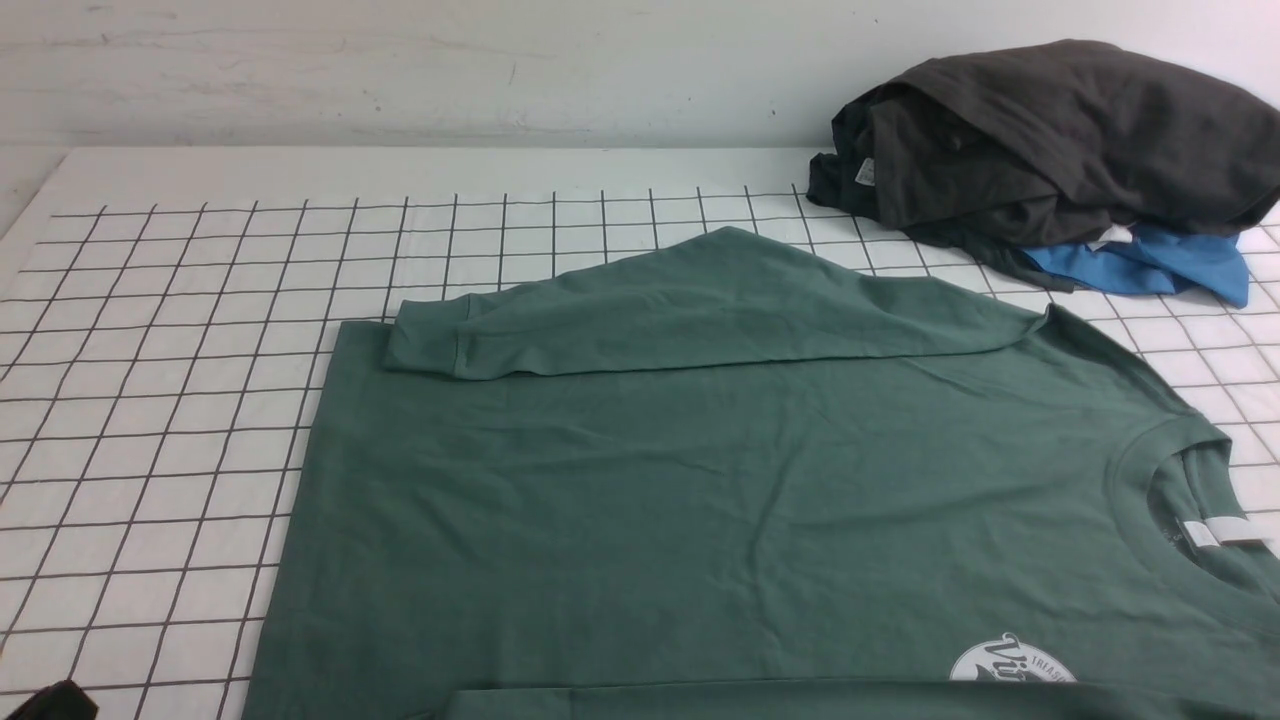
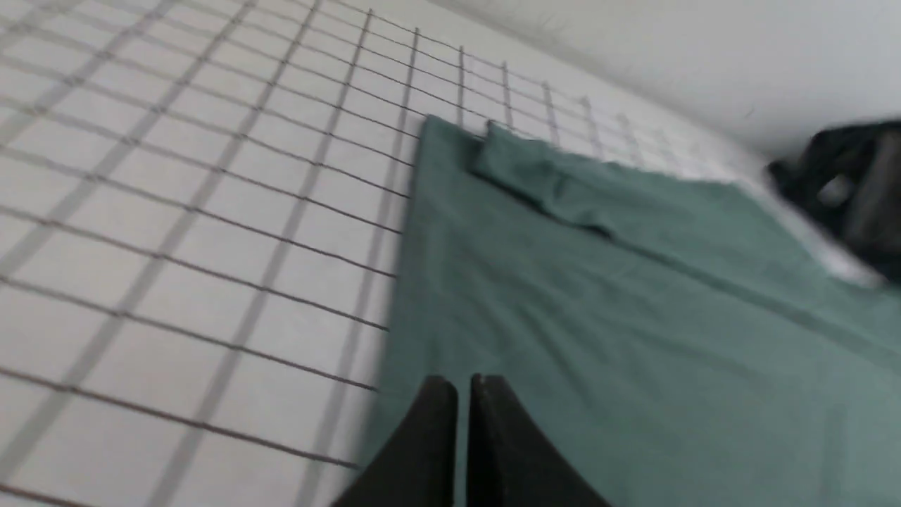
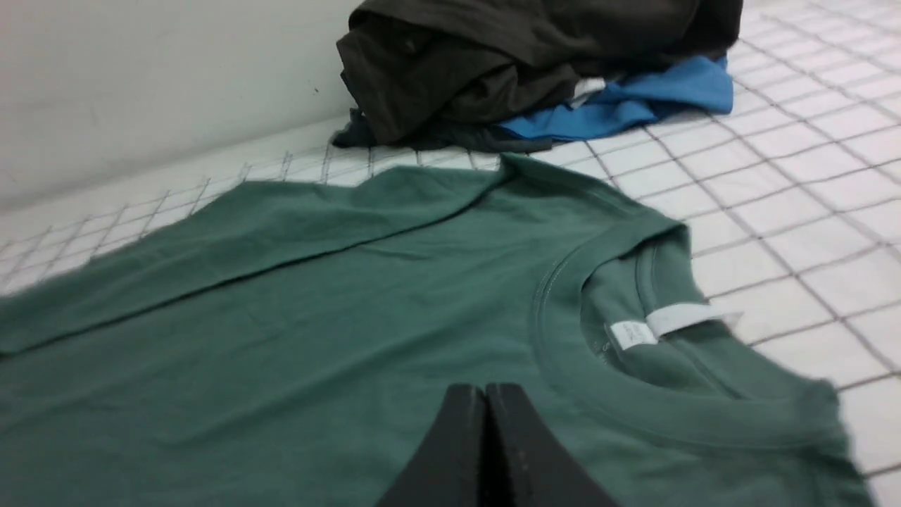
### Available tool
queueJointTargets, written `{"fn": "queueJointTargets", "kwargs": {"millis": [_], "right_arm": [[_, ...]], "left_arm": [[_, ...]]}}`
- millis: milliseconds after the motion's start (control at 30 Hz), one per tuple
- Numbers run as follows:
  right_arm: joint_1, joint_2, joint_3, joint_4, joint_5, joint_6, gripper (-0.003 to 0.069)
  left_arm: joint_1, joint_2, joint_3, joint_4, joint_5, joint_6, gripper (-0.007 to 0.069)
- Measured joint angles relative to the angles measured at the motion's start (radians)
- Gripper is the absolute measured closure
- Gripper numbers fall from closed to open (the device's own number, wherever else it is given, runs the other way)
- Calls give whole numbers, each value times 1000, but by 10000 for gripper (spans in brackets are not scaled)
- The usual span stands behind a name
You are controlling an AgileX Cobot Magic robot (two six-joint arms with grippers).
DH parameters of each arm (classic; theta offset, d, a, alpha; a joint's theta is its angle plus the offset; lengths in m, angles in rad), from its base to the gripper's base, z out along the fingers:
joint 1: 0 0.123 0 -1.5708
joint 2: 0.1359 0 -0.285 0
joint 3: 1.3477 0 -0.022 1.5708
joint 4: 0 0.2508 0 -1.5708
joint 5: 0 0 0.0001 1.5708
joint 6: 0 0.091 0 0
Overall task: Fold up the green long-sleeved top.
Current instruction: Use the left arm to clamp the cuff closest to it
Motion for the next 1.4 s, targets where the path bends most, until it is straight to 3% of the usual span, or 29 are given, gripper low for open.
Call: {"fn": "queueJointTargets", "kwargs": {"millis": [133,233,367,633,767,833,900,967,1067,1200,1267,1400], "right_arm": [[0,0,0,216,1,126,666],[0,0,1,409,2,217,666],[0,0,2,568,5,261,666],[0,0,2,574,-2,199,666],[0,0,2,569,-5,99,666],[0,0,-21,556,2,12,666],[0,1,-42,547,7,-24,666],[0,69,-165,503,43,-151,666],[0,175,-282,446,94,-246,666],[0,492,-605,324,304,-471,666],[1,574,-685,314,391,-515,666],[110,801,-875,313,662,-581,666]], "left_arm": [[0,0,1,-256,-9,-90,613],[0,0,1,-311,-21,-96,613],[0,0,1,-323,-22,-97,613],[0,0,1,-327,-22,-88,613],[0,0,-64,-313,27,60,613],[0,1,-147,-277,71,215,613],[0,10,-195,-251,99,283,613],[0,117,-335,-137,198,403,613],[0,255,-444,-22,308,433,613],[-18,611,-712,231,595,455,613],[-47,677,-770,286,654,452,613],[-213,908,-866,389,775,401,608]]}}
